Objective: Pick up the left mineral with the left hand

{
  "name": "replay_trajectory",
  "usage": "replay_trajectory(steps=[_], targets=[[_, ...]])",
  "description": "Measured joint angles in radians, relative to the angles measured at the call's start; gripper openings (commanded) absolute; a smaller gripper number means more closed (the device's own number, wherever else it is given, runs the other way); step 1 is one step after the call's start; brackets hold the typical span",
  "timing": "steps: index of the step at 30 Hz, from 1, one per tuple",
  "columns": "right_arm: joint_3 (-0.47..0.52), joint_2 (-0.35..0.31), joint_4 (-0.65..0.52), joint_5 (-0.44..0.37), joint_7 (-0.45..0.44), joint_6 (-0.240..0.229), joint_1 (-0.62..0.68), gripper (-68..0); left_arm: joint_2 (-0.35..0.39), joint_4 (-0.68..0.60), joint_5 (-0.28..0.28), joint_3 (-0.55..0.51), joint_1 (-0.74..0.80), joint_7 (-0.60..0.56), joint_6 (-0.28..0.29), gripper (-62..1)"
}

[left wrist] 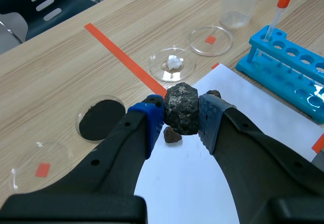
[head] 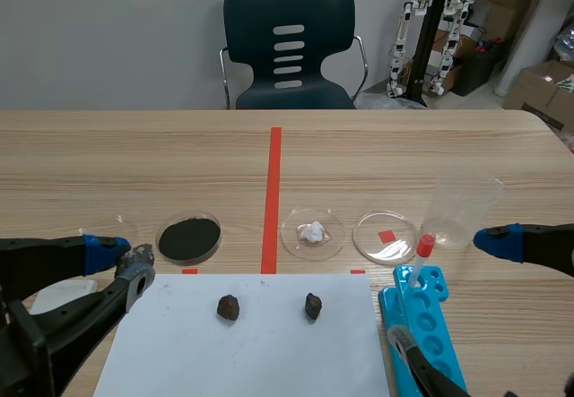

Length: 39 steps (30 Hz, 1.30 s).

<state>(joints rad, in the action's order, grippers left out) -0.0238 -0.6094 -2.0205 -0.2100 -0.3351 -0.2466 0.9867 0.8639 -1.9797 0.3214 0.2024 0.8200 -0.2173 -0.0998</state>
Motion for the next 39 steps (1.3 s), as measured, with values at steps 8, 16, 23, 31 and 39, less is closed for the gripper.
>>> replay_trajectory(steps=[8, 16, 23, 31, 39], targets=[[0.0, 0.0, 0.0, 0.0, 0.0, 0.0, 0.0, -3.7, 0.0, 0.0, 0.0, 0.0, 0.0, 0.006, 0.0, -51.9], [0.0, 0.0, 0.0, 0.0, 0.0, 0.0, 0.0, -3.7, 0.0, 0.0, 0.0, 0.0, 0.0, 0.006, 0.0, -51.9], [0.0, 0.0, 0.0, 0.0, 0.0, 0.0, 0.0, -3.7, 0.0, 0.0, 0.0, 0.0, 0.0, 0.019, 0.0, -51.9], [0.0, 0.0, 0.0, 0.0, 0.0, 0.0, 0.0, -3.7, 0.0, 0.0, 0.0, 0.0, 0.0, 0.019, 0.0, -51.9], [0.0, 0.0, 0.0, 0.0, 0.0, 0.0, 0.0, -3.7, 0.0, 0.0, 0.0, 0.0, 0.0, 0.019, 0.0, -51.9]])
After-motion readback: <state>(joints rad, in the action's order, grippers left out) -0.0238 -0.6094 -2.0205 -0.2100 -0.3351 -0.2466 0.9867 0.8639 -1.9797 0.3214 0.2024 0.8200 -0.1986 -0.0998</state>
